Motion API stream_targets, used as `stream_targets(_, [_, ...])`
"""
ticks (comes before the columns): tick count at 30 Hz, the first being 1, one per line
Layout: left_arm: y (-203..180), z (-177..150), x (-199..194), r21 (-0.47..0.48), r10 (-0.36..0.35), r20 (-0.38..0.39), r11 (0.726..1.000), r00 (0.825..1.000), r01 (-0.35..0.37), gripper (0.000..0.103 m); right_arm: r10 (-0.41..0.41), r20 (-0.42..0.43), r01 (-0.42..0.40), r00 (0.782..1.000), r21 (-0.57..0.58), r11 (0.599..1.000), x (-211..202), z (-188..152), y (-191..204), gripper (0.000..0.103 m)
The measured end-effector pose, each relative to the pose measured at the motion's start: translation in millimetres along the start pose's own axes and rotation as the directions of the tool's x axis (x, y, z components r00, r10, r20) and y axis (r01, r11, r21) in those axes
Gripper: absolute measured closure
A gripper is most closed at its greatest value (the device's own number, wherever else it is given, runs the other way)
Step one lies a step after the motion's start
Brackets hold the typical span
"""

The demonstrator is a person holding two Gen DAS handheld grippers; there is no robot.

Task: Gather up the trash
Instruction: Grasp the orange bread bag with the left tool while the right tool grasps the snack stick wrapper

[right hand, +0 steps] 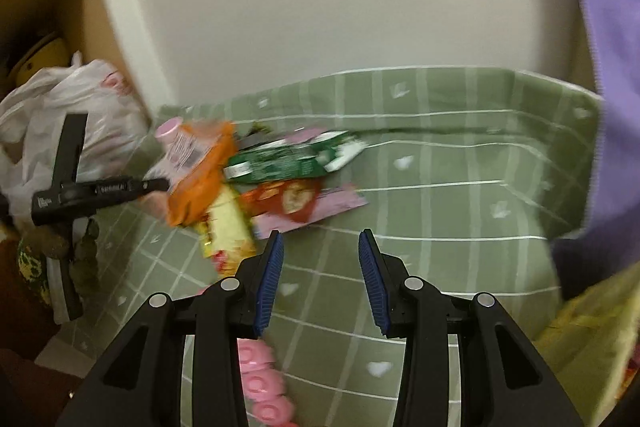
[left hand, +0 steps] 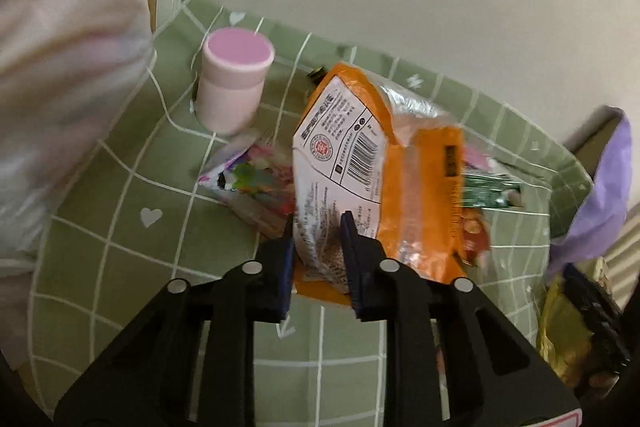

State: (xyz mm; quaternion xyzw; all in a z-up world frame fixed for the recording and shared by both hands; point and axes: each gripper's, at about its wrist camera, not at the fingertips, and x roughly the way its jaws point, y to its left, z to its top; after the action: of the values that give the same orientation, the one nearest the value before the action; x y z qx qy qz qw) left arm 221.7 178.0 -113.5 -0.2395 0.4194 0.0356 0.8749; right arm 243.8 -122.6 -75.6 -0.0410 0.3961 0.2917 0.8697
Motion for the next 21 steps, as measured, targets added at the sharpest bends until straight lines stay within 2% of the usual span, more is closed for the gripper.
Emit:
stream_targets(4, [1, -1, -33, 0.007, -0.022, 0.04, 1.0, 0.999, 0.021, 0.085, 0.083, -0.047, -0.085, 0.995, -0.057, 0.995, 22, 2, 21, 0.066])
stream_targets(7, [6, -5, -51, 0.012, 0.0, 0.056, 1.0, 0.998, 0.0, 0.085, 0.146, -0.09, -0.156, 0.985, -0.111, 0.982, 40, 8, 39, 0.066])
stream_targets(10, [11, -10, -67, 0.024, 0.038, 0.066, 0.999, 0.997, -0.04, 0.085, 0.159, -0.134, -0.181, 0.978, -0.17, 0.969, 64, 11, 58, 0.066])
stream_targets(13, [22, -15, -77, 0.021, 0.061, 0.054, 0.998, 0.997, -0.062, 0.085, 0.113, -0.183, -0.151, 0.977, -0.209, 0.966, 91, 10, 68, 0.066])
stream_targets(16, [31, -24, -80, 0.023, 0.038, 0.023, 0.999, 0.999, -0.038, 0.085, 0.082, -0.214, -0.13, 0.974, -0.223, 0.966, 100, 6, 70, 0.066])
stream_targets(18, [33, -28, -79, 0.027, 0.029, 0.015, 0.999, 0.999, -0.029, 0.085, 0.057, -0.201, -0.105, 0.978, -0.237, 0.966, 93, 5, 67, 0.078])
stream_targets(21, [31, -34, -75, 0.019, 0.022, 0.007, 1.0, 1.0, -0.022, 0.078, 0.036, -0.179, -0.073, 0.983, -0.204, 0.976, 76, 7, 51, 0.086])
